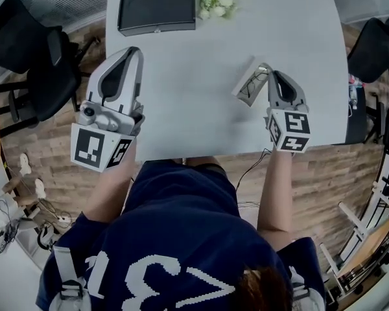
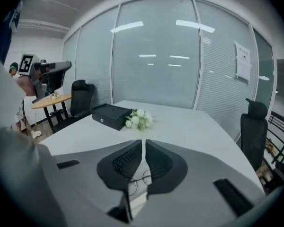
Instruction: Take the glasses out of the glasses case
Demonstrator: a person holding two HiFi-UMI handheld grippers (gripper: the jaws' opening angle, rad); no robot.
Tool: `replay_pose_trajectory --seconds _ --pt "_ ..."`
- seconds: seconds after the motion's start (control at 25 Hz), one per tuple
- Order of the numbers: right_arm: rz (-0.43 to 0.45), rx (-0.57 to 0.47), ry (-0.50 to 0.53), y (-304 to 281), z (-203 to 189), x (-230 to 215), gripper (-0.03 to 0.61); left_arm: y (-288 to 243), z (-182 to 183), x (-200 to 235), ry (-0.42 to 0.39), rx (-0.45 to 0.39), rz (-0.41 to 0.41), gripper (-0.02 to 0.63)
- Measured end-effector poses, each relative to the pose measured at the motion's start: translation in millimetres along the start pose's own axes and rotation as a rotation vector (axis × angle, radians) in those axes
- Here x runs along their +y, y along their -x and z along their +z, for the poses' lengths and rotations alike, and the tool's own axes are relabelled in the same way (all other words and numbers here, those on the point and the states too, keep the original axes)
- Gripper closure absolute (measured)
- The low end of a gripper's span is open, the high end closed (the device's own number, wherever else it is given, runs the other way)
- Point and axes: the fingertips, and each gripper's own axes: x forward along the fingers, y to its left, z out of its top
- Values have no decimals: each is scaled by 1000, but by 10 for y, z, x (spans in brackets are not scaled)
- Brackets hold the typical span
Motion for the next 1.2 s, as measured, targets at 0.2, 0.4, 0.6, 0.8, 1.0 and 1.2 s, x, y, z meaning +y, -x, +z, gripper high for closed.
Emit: replay_pose_trajectory --seconds 0.2,0.4,0.6,0.8,1.0,1.2 --pt "7 150 -212 -356 -678 50 495 -61 -157 -28 8 52 -17 600" --pt "-50 248 -350 -591 -1095 130 423 -70 -269 -36 14 84 -22 600" --pt "-86 306 -324 -731 -1210 86 422 -37 -325 -36 15 101 -20 599" --pt "-84 317 -331 -756 -1261 73 529 19 -338 -21 15 106 -17 600" --pt "-69 244 -380 -633 -1154 68 548 36 -322 -22 14 100 -16 600" --pt "-113 106 -460 -399 -882 -70 549 30 -240 -24 11 76 -22 600"
